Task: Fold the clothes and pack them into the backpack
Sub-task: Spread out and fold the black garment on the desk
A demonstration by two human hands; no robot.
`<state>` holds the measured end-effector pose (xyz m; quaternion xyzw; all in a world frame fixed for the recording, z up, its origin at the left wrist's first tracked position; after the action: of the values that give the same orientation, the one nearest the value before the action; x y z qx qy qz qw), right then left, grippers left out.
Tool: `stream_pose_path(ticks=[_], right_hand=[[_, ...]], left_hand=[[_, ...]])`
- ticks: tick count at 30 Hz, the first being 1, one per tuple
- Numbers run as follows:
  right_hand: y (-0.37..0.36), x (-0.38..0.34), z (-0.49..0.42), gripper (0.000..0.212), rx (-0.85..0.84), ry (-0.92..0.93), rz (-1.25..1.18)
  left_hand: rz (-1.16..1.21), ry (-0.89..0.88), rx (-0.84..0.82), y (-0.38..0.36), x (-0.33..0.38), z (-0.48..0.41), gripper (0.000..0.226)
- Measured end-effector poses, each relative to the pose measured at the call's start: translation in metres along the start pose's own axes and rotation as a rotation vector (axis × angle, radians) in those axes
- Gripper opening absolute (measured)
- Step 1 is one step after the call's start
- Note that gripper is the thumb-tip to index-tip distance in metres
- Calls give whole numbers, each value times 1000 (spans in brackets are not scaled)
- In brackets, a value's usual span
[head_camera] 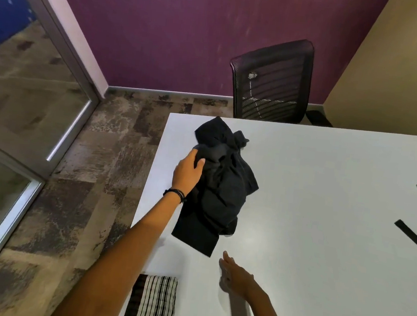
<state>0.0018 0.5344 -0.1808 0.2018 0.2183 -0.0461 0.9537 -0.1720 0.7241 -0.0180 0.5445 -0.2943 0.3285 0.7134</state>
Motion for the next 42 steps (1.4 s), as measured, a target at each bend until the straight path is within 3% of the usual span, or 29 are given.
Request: stream_pose_path(ticks=[3,8,12,15,17,20,22,25,27,28,29,31,33,37,42], right_hand=[[7,-1,2,53,104,65,-129],[47,41,31,19,606,113,-900],[88,44,68,18,581,279,-1399],[109,41,87,48,379,439,-1716],[114,48,96,52,383,433,-1723],[109,47,107,41,449,331,-1586],[103,41,105,37,414,280,-1392],[86,37,90,50,396,124,-1037],[76,37,82,37,468,-1,-761],[73,36,82,25,523,-60,-688],[70,35,86,27,588,-99,-686],[68,34,98,44,734,-105,-818],[69,37,116,46,898,-42,-1055],[73,38,149,17,1102,165,-1440],[54,45,166,18,1262,281,-1788]], left_hand=[[57,-46,79,22,34,-4,38],[70,-231,94,19,90,11,29],[-38,-416,-82,-23,130,49,31],[-222,-488,-444,-71,137,85,35],[-361,-525,-678,-101,126,111,36],[-525,-532,-905,-133,101,149,38],[-636,-544,-982,-146,85,167,40],[-724,-552,-1026,-153,66,179,42],[-754,-534,-1040,-154,56,182,43],[-764,-519,-1049,-153,51,183,43],[-758,-498,-1058,-150,46,184,44],[-684,-432,-1061,-141,35,182,44],[-564,-361,-1026,-128,24,174,45],[-336,-262,-956,-109,15,164,46],[-457,-292,-1049,-127,18,174,35]])
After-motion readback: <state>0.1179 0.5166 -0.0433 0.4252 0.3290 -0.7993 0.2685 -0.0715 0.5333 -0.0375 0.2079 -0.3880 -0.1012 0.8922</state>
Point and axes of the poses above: each hand's wrist, its own z-axis away from the middle knuckle, its own y-axis out of the back of the hand, x = y × z, the point moved 5 cm from there along -z, towards the middle knuckle, and after that the axes turned 13 degrees about -x, right-handed, at the moved point
